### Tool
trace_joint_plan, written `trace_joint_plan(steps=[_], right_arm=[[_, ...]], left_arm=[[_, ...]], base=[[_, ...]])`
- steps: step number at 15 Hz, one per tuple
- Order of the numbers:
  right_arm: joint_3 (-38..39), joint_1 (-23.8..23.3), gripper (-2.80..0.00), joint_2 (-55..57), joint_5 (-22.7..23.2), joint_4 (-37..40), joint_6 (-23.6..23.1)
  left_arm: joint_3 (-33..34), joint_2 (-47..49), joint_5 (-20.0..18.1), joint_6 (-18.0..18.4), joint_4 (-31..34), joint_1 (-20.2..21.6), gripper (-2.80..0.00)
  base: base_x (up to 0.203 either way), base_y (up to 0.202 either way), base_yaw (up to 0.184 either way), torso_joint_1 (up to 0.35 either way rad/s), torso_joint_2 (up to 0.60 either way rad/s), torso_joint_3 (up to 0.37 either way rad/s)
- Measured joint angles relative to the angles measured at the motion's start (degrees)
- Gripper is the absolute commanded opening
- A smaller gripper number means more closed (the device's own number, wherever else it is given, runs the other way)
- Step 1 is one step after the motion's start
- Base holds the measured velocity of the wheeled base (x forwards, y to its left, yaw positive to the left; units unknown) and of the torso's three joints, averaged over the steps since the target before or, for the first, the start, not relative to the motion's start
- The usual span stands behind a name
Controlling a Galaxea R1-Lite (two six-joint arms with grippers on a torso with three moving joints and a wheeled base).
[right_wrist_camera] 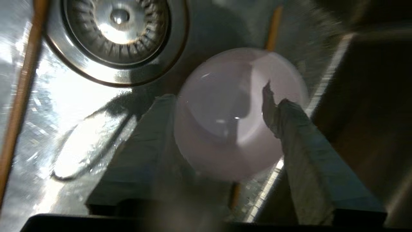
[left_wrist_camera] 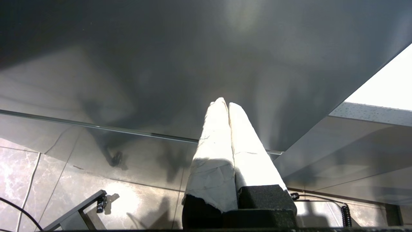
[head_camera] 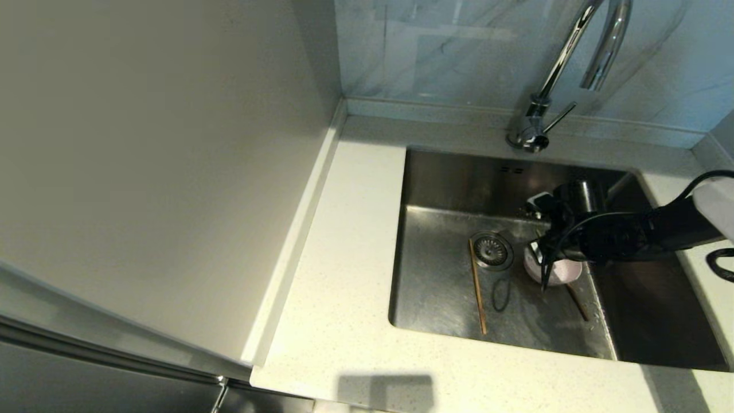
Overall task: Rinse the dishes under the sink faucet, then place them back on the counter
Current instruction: Put a bowl into the sink
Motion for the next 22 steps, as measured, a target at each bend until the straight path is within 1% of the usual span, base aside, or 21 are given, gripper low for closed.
trace_joint_plan(steps=[3, 5, 6, 7, 8, 10, 11, 13, 15, 20, 21, 22], right_arm=[[6.41, -1.75, 0.0, -11.98, 0.21, 1.25, -1.71], [11.05, -5.62, 0.0, -21.63, 0.4, 5.03, -3.98], [12.96, -9.19, 0.0, -26.7, 0.9, 8.54, -5.31], [14.28, -13.82, -2.53, -31.5, 1.9, 13.43, -6.5], [15.02, -18.48, -2.8, -35.83, 3.29, 19.44, -7.52], [15.36, -25.45, -2.8, -42.16, 5.64, 30.57, -8.84], [15.34, -27.68, -2.8, -43.91, 5.67, 33.64, -9.06], [15.19, -30.93, -2.8, -45.12, 4.28, 34.69, -9.09], [15.69, -33.13, -2.8, -44.84, 3.24, 34.85, -9.03], [17.01, -35.34, -2.8, -42.58, 3.15, 34.79, -9.08], [17.05, -35.8, 0.0, -42.12, 3.32, 34.63, -9.3], [16.95, -36.11, 0.0, -41.67, 3.46, 34.57, -9.41]], left_arm=[[0.0, 0.0, -0.01, 0.01, 0.01, 0.0, -2.8], [0.0, 0.0, 0.0, 0.0, 0.0, 0.0, -2.8], [0.0, 0.0, 0.0, 0.03, 0.0, 0.0, -2.8], [0.0, 0.0, 0.0, 0.0, 0.02, 0.0, -2.8], [0.0, 0.0, 0.01, 0.03, 0.02, 0.0, -2.8], [0.0, 0.0, 0.0, 0.0, 0.02, 0.0, -2.8], [0.0, 0.0, 0.0, 0.0, 0.02, 0.0, -2.8], [0.0, 0.0, -0.01, 0.02, 0.0, 0.0, -2.8], [0.0, 0.0, -0.01, 0.0, 0.01, 0.0, -2.8], [0.0, 0.0, 0.0, 0.0, 0.02, 0.0, -2.8], [0.0, 0.0, 0.0, 0.0, 0.0, 0.0, -2.8], [0.0, 0.0, 0.0, 0.0, 0.0, 0.0, -2.8]], base=[[0.0, 0.0, 0.0, 0.0, 0.0, 0.0], [0.0, 0.0, 0.0, 0.0, 0.0, 0.0], [0.0, 0.0, 0.0, 0.0, 0.0, 0.0], [0.0, 0.0, 0.0, 0.0, 0.0, 0.0], [0.0, 0.0, 0.0, 0.0, 0.0, 0.0], [0.0, 0.0, 0.0, 0.0, 0.0, 0.0], [0.0, 0.0, 0.0, 0.0, 0.0, 0.0], [0.0, 0.0, 0.0, 0.0, 0.0, 0.0], [0.0, 0.0, 0.0, 0.0, 0.0, 0.0], [0.0, 0.0, 0.0, 0.0, 0.0, 0.0], [0.0, 0.0, 0.0, 0.0, 0.0, 0.0], [0.0, 0.0, 0.0, 0.0, 0.0, 0.0]])
